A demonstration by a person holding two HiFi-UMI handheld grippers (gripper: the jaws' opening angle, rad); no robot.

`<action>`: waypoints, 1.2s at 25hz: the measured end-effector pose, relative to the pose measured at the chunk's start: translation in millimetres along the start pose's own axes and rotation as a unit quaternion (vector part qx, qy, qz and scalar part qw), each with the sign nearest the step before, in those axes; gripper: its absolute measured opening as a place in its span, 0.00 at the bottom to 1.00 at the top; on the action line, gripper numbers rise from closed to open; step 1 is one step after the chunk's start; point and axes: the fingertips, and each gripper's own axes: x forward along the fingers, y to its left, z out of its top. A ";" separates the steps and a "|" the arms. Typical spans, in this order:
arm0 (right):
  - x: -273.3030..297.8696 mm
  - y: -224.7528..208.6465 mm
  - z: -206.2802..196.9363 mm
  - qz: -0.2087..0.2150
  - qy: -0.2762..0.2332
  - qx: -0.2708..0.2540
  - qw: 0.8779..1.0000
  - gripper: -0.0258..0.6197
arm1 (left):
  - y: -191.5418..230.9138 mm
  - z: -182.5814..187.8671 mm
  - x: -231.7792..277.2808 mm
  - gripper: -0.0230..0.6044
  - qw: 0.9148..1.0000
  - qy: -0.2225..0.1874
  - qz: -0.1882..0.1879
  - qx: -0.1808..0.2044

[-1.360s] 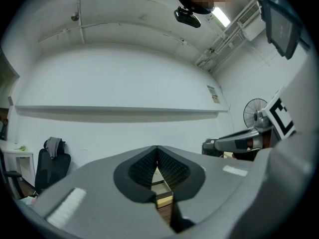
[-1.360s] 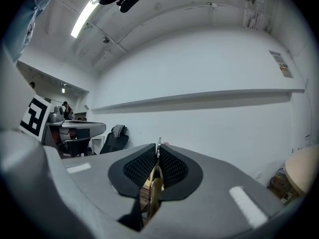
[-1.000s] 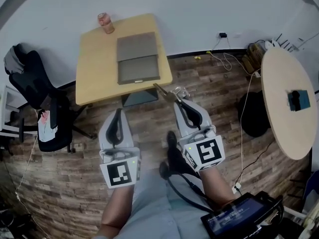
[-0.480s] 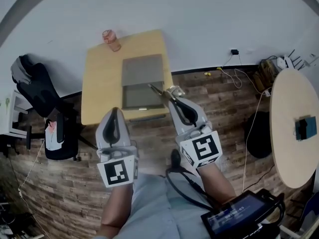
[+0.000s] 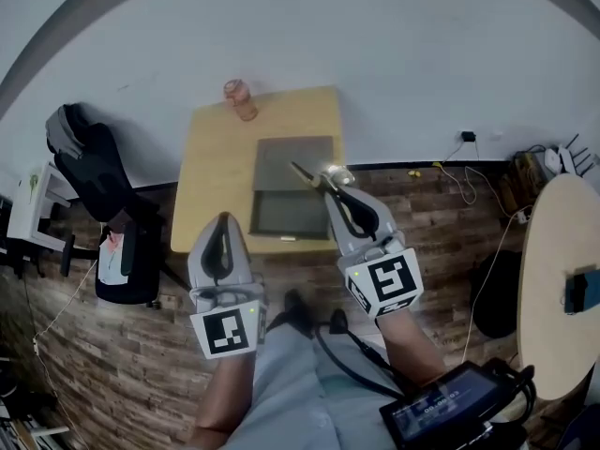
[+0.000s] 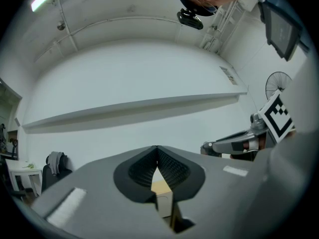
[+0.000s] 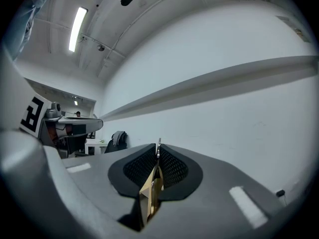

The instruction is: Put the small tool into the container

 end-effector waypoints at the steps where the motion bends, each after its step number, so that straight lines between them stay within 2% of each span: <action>1: 9.0 -1.2 -2.6 0.001 0.003 0.000 1.000 0.08 | 5.4 -4.1 6.4 0.05 1.000 0.001 0.001 0.002; 8: 42.0 -2.1 -20.4 0.006 0.029 0.003 1.000 0.08 | 28.7 -23.4 29.0 0.05 1.000 0.018 0.012 -0.018; 13: 63.5 4.7 -48.0 0.014 0.058 0.004 0.998 0.08 | 45.2 -51.6 37.2 0.05 0.998 0.039 0.018 -0.038; 17: 82.1 12.3 -70.2 0.019 0.084 0.009 0.996 0.08 | 65.8 -75.5 43.9 0.05 0.998 0.052 0.018 -0.030; 21: 95.0 18.5 -98.1 0.022 0.112 0.020 0.993 0.08 | 74.3 -99.2 50.7 0.05 0.995 0.082 0.018 -0.049; 30: 118.2 33.2 -159.6 0.028 0.163 0.045 0.985 0.08 | 99.2 -151.5 53.4 0.05 0.992 0.121 0.013 -0.040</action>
